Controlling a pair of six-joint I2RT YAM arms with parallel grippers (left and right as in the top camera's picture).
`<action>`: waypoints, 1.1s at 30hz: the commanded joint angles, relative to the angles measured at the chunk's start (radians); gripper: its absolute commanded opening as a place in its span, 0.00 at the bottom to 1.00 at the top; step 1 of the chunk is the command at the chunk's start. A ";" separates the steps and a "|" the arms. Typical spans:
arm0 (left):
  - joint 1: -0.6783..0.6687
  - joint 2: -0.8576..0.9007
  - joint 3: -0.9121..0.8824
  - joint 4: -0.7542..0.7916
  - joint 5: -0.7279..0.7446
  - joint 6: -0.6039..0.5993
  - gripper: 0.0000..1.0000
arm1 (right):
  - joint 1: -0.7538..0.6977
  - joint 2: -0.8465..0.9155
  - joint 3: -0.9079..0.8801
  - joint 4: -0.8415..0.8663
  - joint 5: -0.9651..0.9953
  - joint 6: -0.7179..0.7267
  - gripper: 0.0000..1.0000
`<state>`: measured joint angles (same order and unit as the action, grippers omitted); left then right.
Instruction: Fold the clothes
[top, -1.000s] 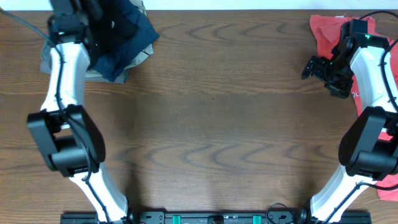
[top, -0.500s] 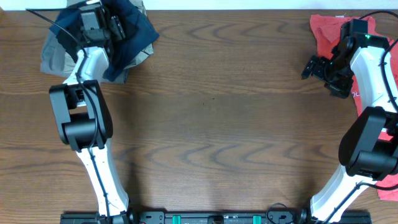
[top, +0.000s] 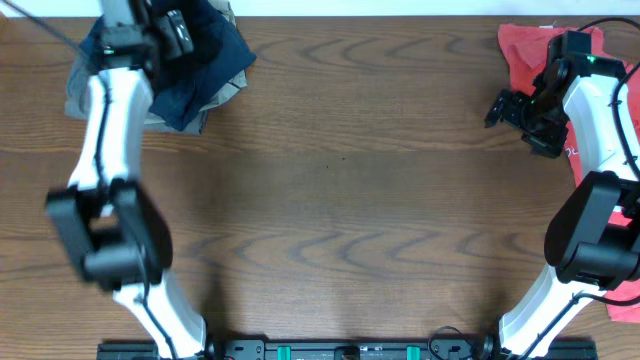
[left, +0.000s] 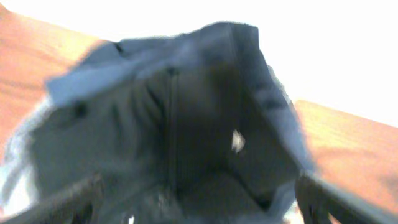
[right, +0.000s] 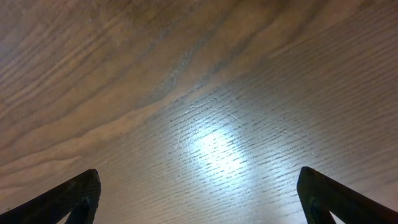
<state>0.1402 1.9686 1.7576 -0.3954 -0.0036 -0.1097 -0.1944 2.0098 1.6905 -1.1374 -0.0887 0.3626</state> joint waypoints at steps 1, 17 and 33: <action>0.004 -0.152 0.012 -0.109 0.095 -0.047 0.98 | -0.001 0.008 0.016 0.000 0.010 -0.008 0.99; -0.023 -0.559 -0.113 -0.835 0.284 0.006 0.98 | -0.001 0.008 0.016 0.000 0.010 -0.008 0.99; -0.070 -1.080 -0.673 -0.771 0.283 -0.027 0.98 | -0.001 0.008 0.016 0.000 0.010 -0.008 0.99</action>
<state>0.0738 0.9115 1.1015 -1.1645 0.2756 -0.1303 -0.1944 2.0098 1.6924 -1.1366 -0.0887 0.3626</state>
